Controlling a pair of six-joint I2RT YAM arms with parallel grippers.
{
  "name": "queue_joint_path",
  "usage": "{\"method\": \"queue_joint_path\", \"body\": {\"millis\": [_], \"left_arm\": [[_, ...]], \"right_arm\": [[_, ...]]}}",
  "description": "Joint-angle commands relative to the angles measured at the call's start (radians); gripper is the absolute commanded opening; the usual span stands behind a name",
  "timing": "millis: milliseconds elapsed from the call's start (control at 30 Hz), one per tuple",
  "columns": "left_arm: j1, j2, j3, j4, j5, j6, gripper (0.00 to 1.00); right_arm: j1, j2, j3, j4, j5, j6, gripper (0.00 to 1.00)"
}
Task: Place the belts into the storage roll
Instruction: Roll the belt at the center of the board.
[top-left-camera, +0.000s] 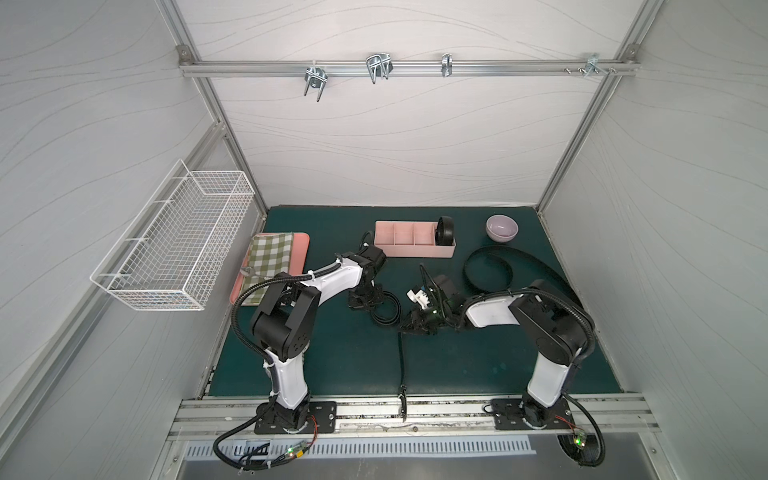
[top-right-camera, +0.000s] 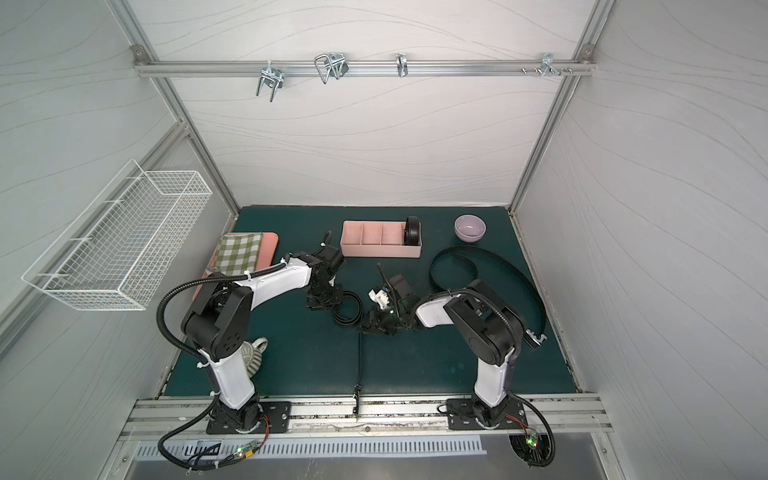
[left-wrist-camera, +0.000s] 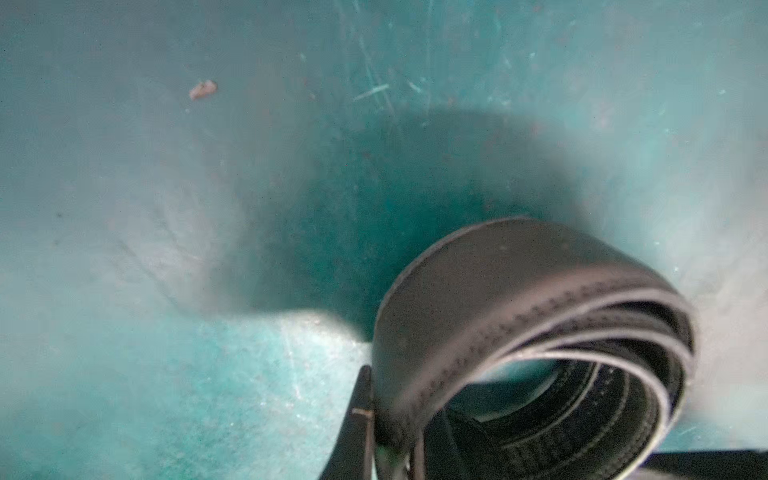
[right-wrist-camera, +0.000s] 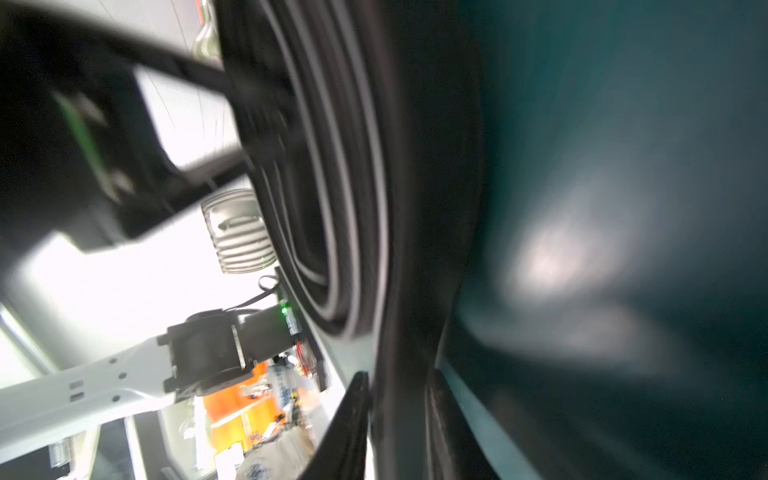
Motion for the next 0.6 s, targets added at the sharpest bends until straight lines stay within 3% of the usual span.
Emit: {"method": "queue_joint_path", "body": {"millis": [0, 233, 400, 567], "left_arm": [[-0.015, 0.063, 0.004, 0.09, 0.029, -0.032, 0.0], [-0.062, 0.087, 0.026, 0.092, 0.037, -0.081, 0.0], [-0.116, 0.147, 0.098, 0.06, 0.039, -0.114, 0.0], [-0.153, 0.193, 0.147, 0.06, 0.05, -0.153, 0.0]], "right_arm": [[-0.013, -0.051, -0.027, 0.133, -0.011, 0.127, 0.29], [-0.087, -0.148, -0.056, -0.021, -0.021, -0.016, 0.32], [-0.182, -0.251, -0.083, -0.192, 0.013, -0.153, 0.53], [-0.297, -0.229, 0.037, -0.422, 0.026, -0.342, 0.6]]}}
